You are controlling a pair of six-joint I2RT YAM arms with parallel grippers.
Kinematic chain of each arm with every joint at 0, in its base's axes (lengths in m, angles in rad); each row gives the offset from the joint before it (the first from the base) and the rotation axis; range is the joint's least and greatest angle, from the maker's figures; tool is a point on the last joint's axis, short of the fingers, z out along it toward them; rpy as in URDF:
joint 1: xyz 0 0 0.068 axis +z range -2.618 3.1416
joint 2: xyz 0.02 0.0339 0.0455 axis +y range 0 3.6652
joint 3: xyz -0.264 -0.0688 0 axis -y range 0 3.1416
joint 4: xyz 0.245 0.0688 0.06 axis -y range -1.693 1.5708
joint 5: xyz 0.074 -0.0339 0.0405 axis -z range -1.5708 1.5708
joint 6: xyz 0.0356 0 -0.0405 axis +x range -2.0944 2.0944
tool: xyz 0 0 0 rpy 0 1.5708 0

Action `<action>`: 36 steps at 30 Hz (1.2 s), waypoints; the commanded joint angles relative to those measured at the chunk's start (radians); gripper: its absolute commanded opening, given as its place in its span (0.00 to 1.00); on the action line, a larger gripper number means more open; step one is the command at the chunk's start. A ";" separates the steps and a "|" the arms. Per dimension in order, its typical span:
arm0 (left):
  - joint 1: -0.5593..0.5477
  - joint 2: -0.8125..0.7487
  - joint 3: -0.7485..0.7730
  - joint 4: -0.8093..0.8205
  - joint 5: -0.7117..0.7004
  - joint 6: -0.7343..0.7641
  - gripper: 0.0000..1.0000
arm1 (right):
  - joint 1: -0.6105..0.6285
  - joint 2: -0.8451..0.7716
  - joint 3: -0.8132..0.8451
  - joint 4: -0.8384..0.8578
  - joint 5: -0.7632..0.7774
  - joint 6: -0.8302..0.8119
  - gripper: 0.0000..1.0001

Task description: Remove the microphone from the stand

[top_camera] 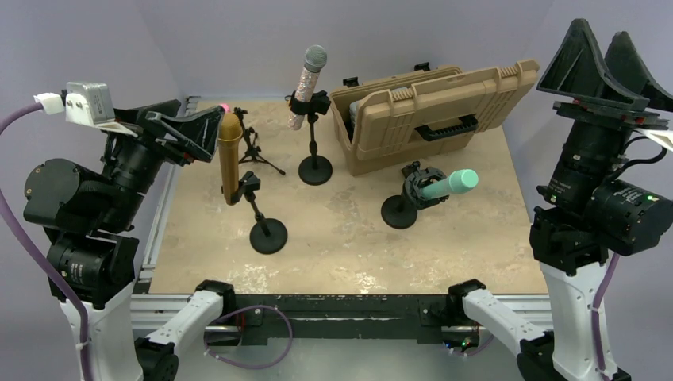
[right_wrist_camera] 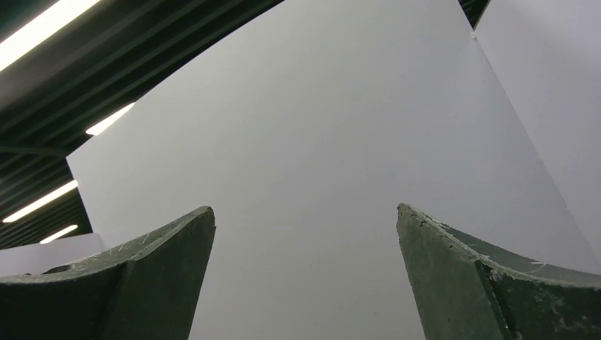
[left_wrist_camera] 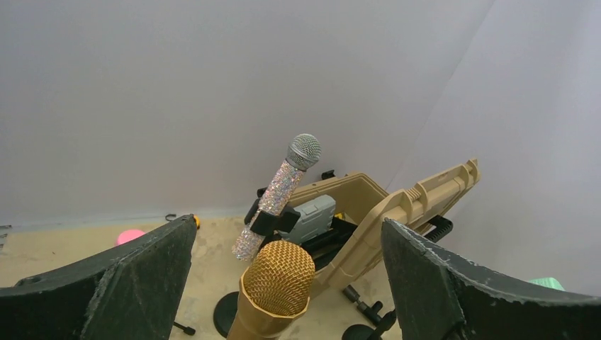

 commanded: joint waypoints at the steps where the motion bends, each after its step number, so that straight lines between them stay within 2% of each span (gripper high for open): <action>1: -0.005 -0.005 -0.039 0.051 0.057 -0.001 1.00 | -0.003 -0.010 -0.007 0.004 -0.010 0.019 0.99; 7: -0.005 -0.036 -0.112 0.111 0.099 -0.004 1.00 | -0.003 -0.045 -0.091 0.019 -0.072 0.021 0.99; 14: -0.007 -0.021 -0.147 0.210 0.305 -0.037 1.00 | -0.003 -0.083 -0.188 -0.004 -0.158 -0.015 0.99; 18: -0.060 0.015 -0.150 0.242 0.406 -0.029 0.99 | -0.003 -0.130 -0.240 -0.013 -0.156 -0.029 0.99; 22: -0.195 0.055 -0.145 0.205 0.357 0.028 0.99 | -0.003 -0.175 -0.277 -0.023 -0.146 -0.031 0.99; 28: -0.521 0.112 -0.152 0.180 0.184 0.197 0.96 | -0.003 -0.226 -0.316 -0.036 -0.105 -0.035 0.99; 31: -0.615 0.139 -0.163 0.194 0.129 0.249 0.95 | -0.003 -0.239 -0.320 -0.039 -0.105 -0.034 0.99; 36: -0.768 0.169 -0.141 0.183 -0.073 0.389 0.95 | -0.003 -0.259 -0.342 -0.024 -0.109 -0.033 0.99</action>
